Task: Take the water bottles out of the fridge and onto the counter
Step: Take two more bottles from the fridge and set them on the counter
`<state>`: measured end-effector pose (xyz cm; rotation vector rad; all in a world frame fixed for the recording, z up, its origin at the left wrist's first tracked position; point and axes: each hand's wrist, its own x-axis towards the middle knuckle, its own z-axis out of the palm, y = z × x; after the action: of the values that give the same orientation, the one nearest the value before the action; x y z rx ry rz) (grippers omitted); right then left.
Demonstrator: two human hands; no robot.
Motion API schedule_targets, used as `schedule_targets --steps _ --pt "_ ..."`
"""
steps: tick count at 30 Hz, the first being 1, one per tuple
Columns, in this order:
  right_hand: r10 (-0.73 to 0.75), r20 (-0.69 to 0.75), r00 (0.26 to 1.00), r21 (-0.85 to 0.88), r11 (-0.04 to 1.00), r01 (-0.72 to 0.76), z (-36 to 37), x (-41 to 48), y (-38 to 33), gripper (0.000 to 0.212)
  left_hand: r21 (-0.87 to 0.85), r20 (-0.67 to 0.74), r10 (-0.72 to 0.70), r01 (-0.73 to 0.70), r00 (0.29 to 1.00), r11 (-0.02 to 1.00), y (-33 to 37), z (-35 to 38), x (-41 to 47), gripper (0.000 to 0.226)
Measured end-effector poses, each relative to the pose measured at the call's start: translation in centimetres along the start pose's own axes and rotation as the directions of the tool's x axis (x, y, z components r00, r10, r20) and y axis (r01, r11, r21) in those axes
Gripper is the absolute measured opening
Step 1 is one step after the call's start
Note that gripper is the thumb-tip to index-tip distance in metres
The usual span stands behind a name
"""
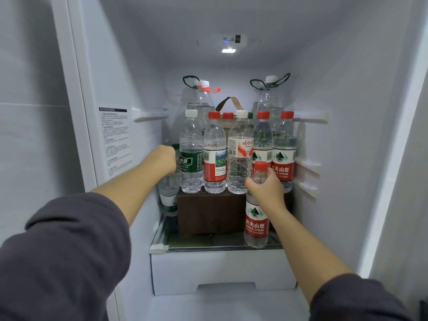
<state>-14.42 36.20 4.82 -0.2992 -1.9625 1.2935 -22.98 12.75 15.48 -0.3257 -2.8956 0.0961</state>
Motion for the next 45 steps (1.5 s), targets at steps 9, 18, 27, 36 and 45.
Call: schedule_targets --steps 9,18,27,36,45 --pt "0.005 -0.002 1.0 0.017 1.0 -0.005 -0.2 -0.1 -0.3 0.025 -0.054 -0.082 0.044 -0.049 0.996 0.997 -0.4 -2.3 -2.0 0.023" --pt "-0.002 0.005 1.0 0.043 0.999 0.001 -0.3 -0.6 -0.4 0.024 -0.171 -0.168 0.002 -0.031 0.986 0.985 0.3 0.8 -3.4 0.029" --pt "0.001 0.008 1.0 0.036 0.999 -0.002 -0.2 -0.4 -0.5 0.026 -0.183 -0.273 0.155 -0.209 0.949 0.961 0.8 -2.4 -5.1 0.019" --pt "-0.021 0.016 1.0 0.045 0.999 0.02 -0.3 -0.5 -0.1 0.029 -0.189 -0.251 0.286 -0.337 0.925 0.923 4.0 2.0 -5.1 0.016" --pt "-0.077 -0.011 0.997 0.063 0.995 0.077 0.0 -1.4 1.4 0.044 -0.525 -0.452 0.1 -0.354 0.887 0.774 4.6 8.3 -5.2 0.074"
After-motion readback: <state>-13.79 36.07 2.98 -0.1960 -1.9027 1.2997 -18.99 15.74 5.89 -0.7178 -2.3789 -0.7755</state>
